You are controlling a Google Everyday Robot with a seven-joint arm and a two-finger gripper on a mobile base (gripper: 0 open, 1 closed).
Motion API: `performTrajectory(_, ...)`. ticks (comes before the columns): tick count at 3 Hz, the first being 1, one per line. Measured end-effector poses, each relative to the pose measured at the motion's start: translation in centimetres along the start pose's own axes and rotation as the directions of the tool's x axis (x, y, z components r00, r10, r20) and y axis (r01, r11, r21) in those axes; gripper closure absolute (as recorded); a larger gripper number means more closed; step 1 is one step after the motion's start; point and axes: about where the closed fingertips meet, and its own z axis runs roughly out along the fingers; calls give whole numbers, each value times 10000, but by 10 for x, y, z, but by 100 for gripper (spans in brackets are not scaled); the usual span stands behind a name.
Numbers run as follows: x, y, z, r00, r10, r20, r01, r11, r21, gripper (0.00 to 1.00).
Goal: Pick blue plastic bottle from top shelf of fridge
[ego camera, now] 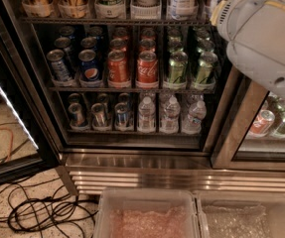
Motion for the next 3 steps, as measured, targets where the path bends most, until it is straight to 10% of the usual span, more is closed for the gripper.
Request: performTrajectory(3, -3, 16, 0, 9997, 142, 177, -129, 9973, -720, 36)
